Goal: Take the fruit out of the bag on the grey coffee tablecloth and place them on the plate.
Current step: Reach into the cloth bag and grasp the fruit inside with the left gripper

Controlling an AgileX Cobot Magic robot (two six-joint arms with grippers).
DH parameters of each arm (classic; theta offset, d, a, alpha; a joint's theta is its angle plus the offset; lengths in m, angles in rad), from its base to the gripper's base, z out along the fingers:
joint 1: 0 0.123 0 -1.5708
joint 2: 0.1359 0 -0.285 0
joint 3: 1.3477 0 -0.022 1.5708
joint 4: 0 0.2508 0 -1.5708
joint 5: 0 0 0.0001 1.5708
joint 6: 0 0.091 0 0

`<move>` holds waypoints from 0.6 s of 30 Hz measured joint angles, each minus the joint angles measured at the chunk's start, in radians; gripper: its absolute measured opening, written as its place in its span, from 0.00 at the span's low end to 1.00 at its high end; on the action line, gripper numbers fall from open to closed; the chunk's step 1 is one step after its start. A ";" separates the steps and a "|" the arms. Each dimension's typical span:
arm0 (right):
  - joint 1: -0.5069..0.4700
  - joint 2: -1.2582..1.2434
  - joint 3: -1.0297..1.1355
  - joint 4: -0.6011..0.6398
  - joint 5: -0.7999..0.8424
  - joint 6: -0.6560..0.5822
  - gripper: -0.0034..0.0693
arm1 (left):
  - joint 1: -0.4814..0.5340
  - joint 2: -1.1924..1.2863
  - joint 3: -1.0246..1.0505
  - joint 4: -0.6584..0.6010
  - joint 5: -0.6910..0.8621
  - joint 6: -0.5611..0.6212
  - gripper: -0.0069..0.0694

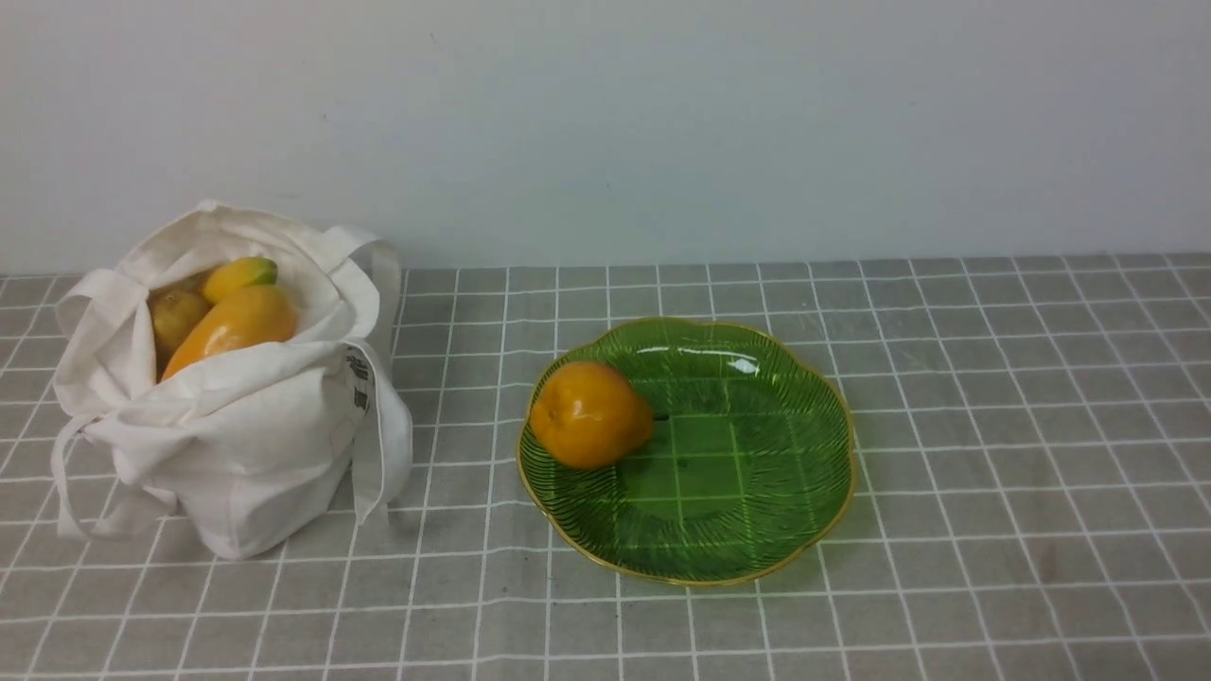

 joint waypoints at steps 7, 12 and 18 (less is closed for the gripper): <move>0.000 0.000 0.000 0.000 0.000 0.000 0.03 | 0.000 0.227 -0.429 0.061 0.327 0.136 0.08; 0.000 0.000 0.000 0.000 0.000 0.000 0.03 | 0.000 0.569 -0.739 0.079 0.848 0.199 0.08; 0.000 0.000 0.000 0.000 0.000 0.000 0.03 | 0.000 1.045 -1.063 0.124 1.224 0.281 0.08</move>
